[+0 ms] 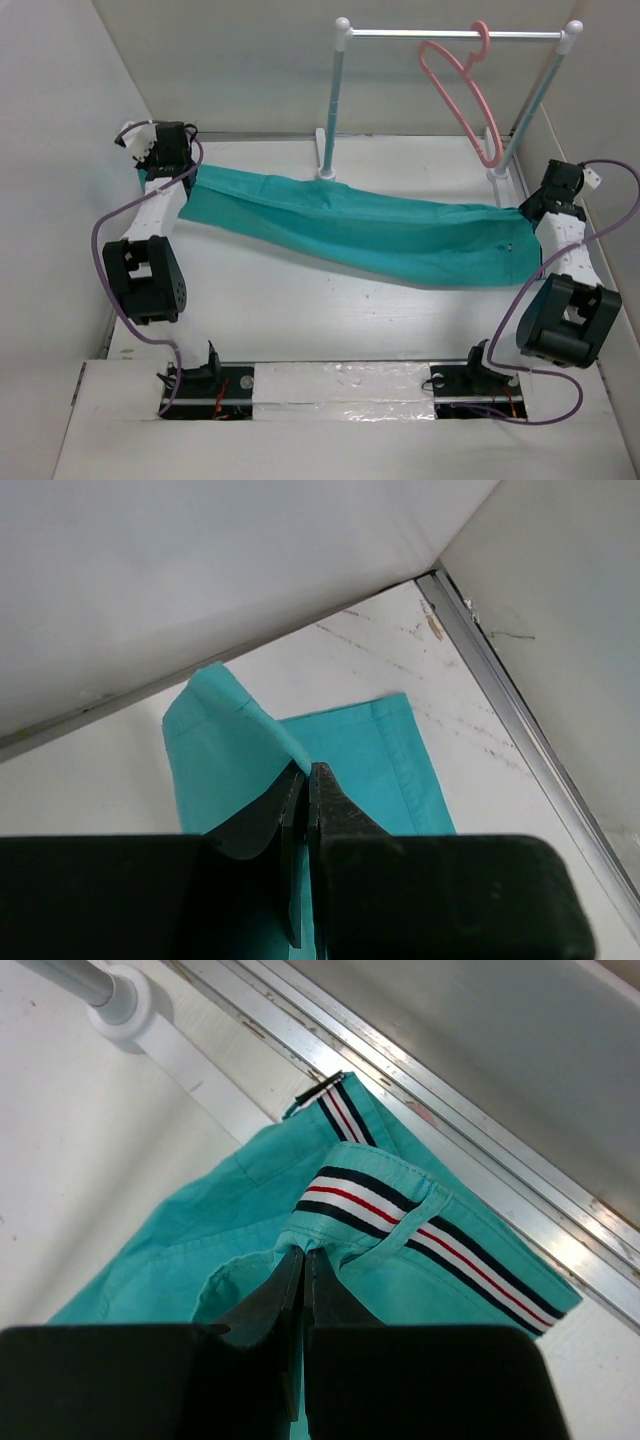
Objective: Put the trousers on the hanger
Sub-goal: Fold the trousers at the center of the board.
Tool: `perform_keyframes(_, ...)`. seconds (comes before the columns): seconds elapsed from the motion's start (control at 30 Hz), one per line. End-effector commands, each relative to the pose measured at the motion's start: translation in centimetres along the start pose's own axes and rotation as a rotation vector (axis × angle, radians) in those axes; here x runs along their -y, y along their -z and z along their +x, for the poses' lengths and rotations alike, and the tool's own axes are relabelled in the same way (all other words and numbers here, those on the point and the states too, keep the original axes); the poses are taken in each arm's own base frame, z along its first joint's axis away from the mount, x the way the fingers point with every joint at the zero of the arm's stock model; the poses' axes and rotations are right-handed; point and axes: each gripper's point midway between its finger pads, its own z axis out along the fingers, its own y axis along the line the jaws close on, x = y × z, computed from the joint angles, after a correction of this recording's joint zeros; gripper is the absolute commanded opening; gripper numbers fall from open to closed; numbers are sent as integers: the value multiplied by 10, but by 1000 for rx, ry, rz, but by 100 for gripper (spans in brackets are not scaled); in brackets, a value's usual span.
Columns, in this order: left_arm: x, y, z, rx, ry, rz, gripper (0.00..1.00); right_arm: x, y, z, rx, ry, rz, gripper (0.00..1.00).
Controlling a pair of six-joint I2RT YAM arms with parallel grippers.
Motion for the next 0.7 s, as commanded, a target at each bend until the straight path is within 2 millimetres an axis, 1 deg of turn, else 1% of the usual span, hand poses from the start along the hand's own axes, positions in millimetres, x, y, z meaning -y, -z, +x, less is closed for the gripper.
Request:
perform_keyframes(0.0, 19, -7, -39, 97, 23, 10, 0, -19, -6, -49, 130, -65, -48, 0)
perform_keyframes(0.03, 22, -15, -33, 90, 7, 6, 0, -20, -17, -44, 113, -53, -43, 0)
perform_keyframes(0.07, 25, -20, -30, 86, -20, 7, 0, -22, -22, -43, 110, -51, -45, 0)
perform_keyframes(0.1, 36, -21, -38, 95, -11, 25, 0, -26, -26, -47, 119, -51, -51, 0)
perform_keyframes(0.13, 37, -33, -25, 76, -34, 8, 0, -26, -38, -41, 96, -43, -38, 0)
perform_keyframes(0.17, 38, -37, -20, 64, -49, 1, 0, -28, -42, -41, 89, -41, -35, 0)
perform_keyframes(0.2, 44, -40, -23, 69, -54, 10, 0, -28, -46, -40, 77, -35, -27, 0)
perform_keyframes(0.23, 44, -50, -12, 57, -72, -4, 0, -32, -48, -48, 87, -35, -28, 0)
perform_keyframes(0.27, 50, -52, -8, 56, -83, 2, 0, -31, -56, -44, 74, -29, -17, 0)
perform_keyframes(0.3, 56, -54, -14, 72, -76, 5, 0, -34, -58, -48, 82, -30, -20, 0)
perform_keyframes(0.33, 58, -63, -6, 66, -99, -1, 0, -37, -61, -53, 94, -32, -25, 0)
perform_keyframes(0.37, 64, -64, -1, 61, -110, 5, 0, -38, -68, -50, 89, -26, -22, 0)
perform_keyframes(0.4, 72, -66, -9, 73, -99, 17, 0, -40, -71, -54, 101, -25, -26, 0)
perform_keyframes(0.43, 73, -75, 3, 58, -125, 10, 0, -41, -75, -54, 102, -24, -26, 0)
perform_keyframes(0.47, 74, -79, 9, 42, -141, 7, 0, -49, -76, -56, 102, -20, -38, 0)
perform_keyframes(0.5, 85, -77, 8, 44, -138, 27, 0, -48, -86, -47, 75, -14, -25, 4)
perform_keyframes(0.53, 84, -86, 21, 29, -163, 15, 2, -48, -89, -45, 67, -15, -20, 7)
perform_keyframes(0.57, 84, -90, 24, 24, -181, 9, 8, -52, -91, -44, 64, -9, -19, 10)
perform_keyframes(0.6, 93, -88, 23, 31, -178, 24, 10, -52, -96, -41, 58, -7, -16, 12)
perform_keyframes(0.63, 93, -93, 29, 25, -188, 21, 11, -52, -97, -41, 61, -4, -16, 15)
perform_keyframes(0.67, 95, -94, 27, 36, -193, 25, 11, -51, -97, -41, 66, -3, -13, 18)
